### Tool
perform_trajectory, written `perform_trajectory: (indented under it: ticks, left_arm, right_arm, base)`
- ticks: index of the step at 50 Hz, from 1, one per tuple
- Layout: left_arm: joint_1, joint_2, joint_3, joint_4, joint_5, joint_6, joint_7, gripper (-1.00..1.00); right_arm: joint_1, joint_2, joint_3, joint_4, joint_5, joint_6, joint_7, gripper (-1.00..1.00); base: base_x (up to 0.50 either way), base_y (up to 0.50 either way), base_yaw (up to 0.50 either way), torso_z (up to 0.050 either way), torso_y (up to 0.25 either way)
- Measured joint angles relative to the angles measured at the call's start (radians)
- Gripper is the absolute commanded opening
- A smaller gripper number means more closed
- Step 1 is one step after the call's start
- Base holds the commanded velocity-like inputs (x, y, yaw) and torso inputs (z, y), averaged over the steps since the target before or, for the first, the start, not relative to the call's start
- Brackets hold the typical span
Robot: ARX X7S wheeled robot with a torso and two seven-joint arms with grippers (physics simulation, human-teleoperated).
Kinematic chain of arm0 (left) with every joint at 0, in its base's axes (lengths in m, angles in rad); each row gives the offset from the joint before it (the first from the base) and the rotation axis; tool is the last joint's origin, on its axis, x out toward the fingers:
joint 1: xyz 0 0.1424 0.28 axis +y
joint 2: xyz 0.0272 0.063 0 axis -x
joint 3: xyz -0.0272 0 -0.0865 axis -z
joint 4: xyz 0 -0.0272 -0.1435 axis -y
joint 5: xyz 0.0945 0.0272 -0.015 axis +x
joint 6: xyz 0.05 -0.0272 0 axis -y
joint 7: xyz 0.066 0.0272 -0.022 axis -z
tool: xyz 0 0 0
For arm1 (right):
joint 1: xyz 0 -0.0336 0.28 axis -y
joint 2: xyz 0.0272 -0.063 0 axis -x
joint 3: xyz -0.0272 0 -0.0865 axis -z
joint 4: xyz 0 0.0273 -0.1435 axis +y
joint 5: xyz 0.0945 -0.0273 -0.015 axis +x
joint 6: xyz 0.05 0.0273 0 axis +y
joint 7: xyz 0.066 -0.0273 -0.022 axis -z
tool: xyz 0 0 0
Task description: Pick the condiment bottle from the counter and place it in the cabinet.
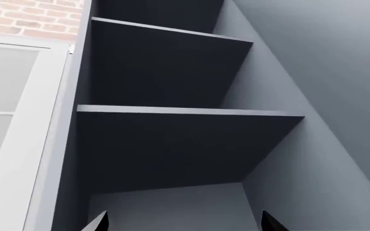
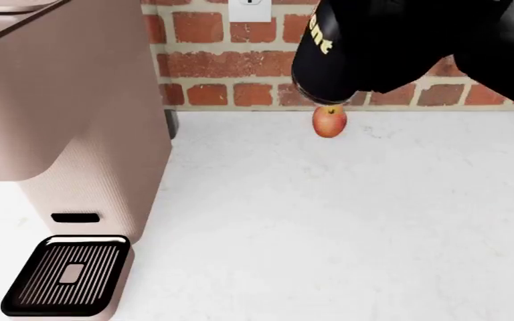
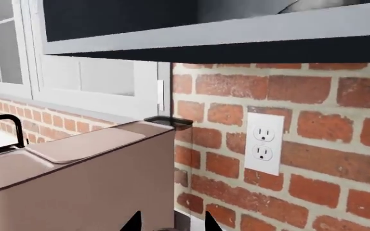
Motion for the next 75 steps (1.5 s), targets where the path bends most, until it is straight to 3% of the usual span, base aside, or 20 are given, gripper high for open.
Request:
perform_trajectory:
  ticks: [47,75]
  left_arm:
    - [0.001,-0.018,0.01,-0.004,-0.005,0.021,-0.001,1.0]
    - [0.006,-0.027,0.017,-0.011,0.0,0.037,0.004,1.0]
  right_arm:
    - [0.271,-0.057,-0.04,0.113,-0.081,-0.005,-0.048,-1.0]
    - [0.414,-0.097,-0.054,0.3,-0.431,0.053,-0.271,-1.0]
  base:
    - [0.0,0.0,0.0,0.011,0.015]
    - [0.0,0.0,0.0,0.011,0.015]
